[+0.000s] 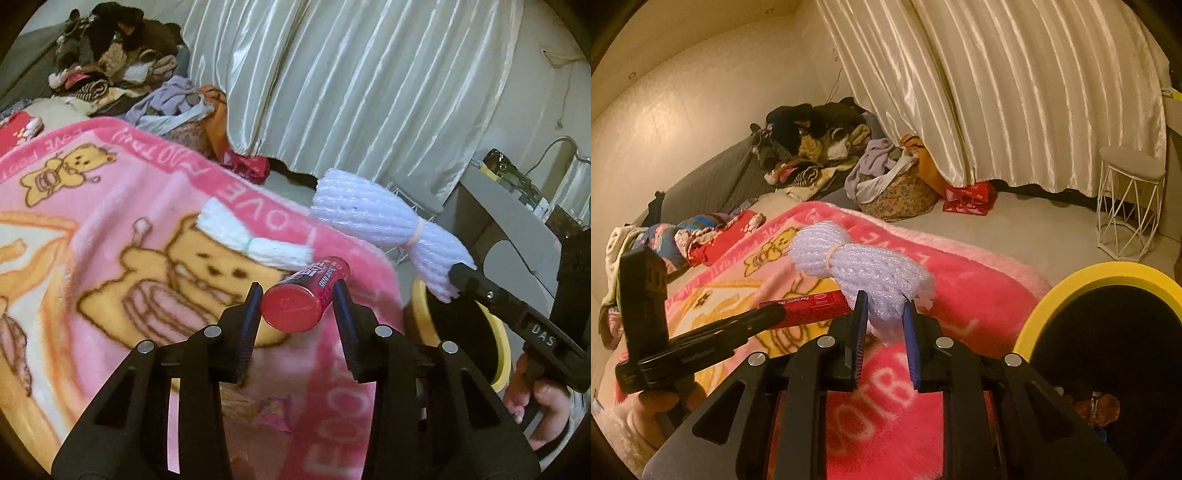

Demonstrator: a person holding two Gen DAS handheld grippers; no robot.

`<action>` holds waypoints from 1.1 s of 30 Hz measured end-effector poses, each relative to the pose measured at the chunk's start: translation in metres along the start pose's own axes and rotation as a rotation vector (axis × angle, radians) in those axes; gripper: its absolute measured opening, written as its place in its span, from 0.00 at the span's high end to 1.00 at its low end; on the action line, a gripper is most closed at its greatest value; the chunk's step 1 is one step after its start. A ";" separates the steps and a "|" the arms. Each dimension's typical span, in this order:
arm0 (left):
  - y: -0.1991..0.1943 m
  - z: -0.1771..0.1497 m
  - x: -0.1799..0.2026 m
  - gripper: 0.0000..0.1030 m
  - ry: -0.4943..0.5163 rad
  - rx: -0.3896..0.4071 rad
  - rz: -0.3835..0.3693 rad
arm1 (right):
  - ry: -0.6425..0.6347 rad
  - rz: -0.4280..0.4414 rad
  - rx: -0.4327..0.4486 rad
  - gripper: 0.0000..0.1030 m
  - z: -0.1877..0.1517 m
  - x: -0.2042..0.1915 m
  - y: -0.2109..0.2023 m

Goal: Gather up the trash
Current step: 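Carry the red tube and mesh sleeve in both grippers over the yellow bin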

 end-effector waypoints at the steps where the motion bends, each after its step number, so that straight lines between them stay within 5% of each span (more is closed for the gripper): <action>1: -0.002 0.001 0.004 0.70 0.002 0.004 -0.003 | 0.003 0.000 0.003 0.82 0.000 0.001 -0.003; 33: -0.024 0.009 0.102 0.73 0.111 0.048 -0.089 | 0.088 -0.094 0.083 0.82 -0.002 0.047 -0.079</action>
Point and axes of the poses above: each gripper's, at about its wrist camera, not at the fingertips, and y roughly the way its jaws point, x to its right, z to its top, the point moved 7 cm from there along y, roughly the way its jaws point, and after that the axes turned 5 degrees about y, right-handed, at the moved point
